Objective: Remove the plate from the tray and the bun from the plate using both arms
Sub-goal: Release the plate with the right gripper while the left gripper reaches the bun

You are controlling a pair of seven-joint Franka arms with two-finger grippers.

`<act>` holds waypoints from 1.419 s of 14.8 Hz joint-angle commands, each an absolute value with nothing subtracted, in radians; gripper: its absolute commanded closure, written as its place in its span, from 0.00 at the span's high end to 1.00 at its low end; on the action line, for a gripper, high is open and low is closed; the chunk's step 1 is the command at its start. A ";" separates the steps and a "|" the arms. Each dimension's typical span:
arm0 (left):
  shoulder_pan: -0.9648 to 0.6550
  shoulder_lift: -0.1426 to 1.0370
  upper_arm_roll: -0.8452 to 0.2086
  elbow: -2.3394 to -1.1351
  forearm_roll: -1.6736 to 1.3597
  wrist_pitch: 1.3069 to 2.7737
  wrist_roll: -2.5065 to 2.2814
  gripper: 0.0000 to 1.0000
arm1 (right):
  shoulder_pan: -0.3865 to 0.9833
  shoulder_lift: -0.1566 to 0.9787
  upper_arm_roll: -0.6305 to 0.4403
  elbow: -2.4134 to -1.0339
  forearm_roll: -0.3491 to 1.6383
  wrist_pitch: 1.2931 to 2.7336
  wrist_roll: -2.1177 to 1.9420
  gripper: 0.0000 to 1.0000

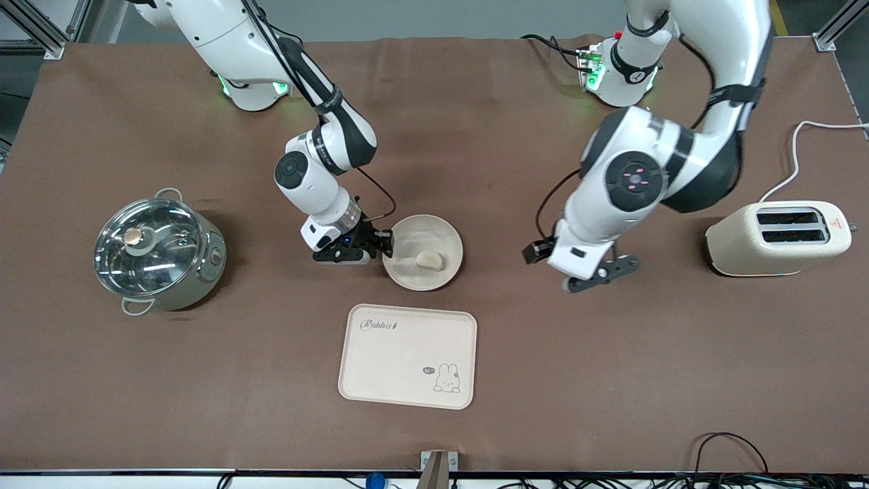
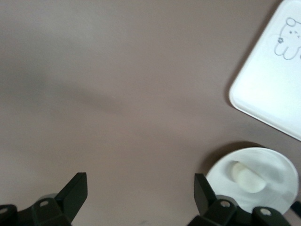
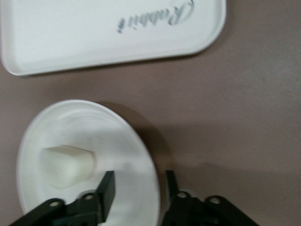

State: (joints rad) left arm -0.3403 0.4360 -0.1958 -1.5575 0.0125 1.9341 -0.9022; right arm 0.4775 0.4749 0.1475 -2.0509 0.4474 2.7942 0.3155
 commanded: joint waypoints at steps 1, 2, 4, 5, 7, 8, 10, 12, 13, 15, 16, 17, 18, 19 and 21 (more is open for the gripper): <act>-0.426 0.521 -0.183 -1.516 0.023 2.011 -1.094 1.00 | 0.428 0.428 0.123 -1.907 0.460 2.515 0.327 1.00; -0.449 0.556 -0.183 -1.499 0.055 2.028 -1.185 1.00 | 0.411 0.419 0.098 -1.841 0.451 2.393 0.324 1.00; -0.494 0.648 -0.186 -1.424 0.106 2.034 -1.343 1.00 | 0.400 0.400 0.022 -1.749 0.398 2.253 0.313 1.00; -0.532 0.694 -0.183 -1.381 0.110 2.036 -1.414 1.00 | 0.399 0.400 -0.024 -1.696 0.355 2.181 0.295 1.00; -0.572 0.758 -0.181 -1.338 0.110 2.071 -1.515 1.00 | 0.376 0.399 -0.093 -1.588 0.281 2.012 0.220 1.00; -0.592 0.778 -0.181 -1.338 0.110 2.113 -1.561 1.00 | 0.352 0.396 -0.122 -1.541 0.275 1.935 0.178 1.00; -0.623 0.820 -0.183 -1.338 0.109 2.189 -1.633 1.00 | 0.293 0.374 -0.169 -1.485 0.261 1.820 0.071 1.00; -0.644 0.856 -0.183 -1.338 0.109 2.271 -1.731 1.00 | 0.255 0.326 -0.211 -1.454 0.177 1.740 0.015 1.00; -0.647 0.871 -0.183 -1.338 0.109 2.295 -1.767 1.00 | 0.244 0.292 -0.225 -1.453 0.132 1.714 0.008 1.00; -0.658 0.891 -0.183 -1.339 0.109 2.312 -1.802 1.00 | 0.226 0.235 -0.247 -1.453 0.080 1.681 -0.012 1.00; -0.660 0.899 -0.181 -1.339 0.110 2.313 -1.816 0.99 | 0.216 0.209 -0.262 -1.454 0.051 1.669 -0.043 1.00; -0.660 0.907 -0.183 -1.341 0.110 2.315 -1.821 0.95 | 0.198 0.186 -0.277 -1.456 0.040 1.661 -0.078 1.00; -0.660 0.914 -0.183 -1.341 0.110 2.322 -1.822 0.91 | 0.171 0.164 -0.279 -1.457 0.040 1.643 -0.092 1.00; -0.660 0.926 -0.183 -1.342 0.109 2.351 -1.825 0.83 | 0.158 0.141 -0.281 -1.460 0.040 1.626 -0.095 1.00; -0.669 0.937 -0.183 -1.342 0.109 2.375 -1.825 0.67 | 0.143 0.092 -0.279 -1.463 0.041 1.592 -0.091 1.00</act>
State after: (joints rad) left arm -0.6520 0.9137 -0.1899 -1.3678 0.0939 2.3545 -1.8055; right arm 0.1596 0.1570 -0.2921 -1.4272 0.0583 1.6136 -0.0858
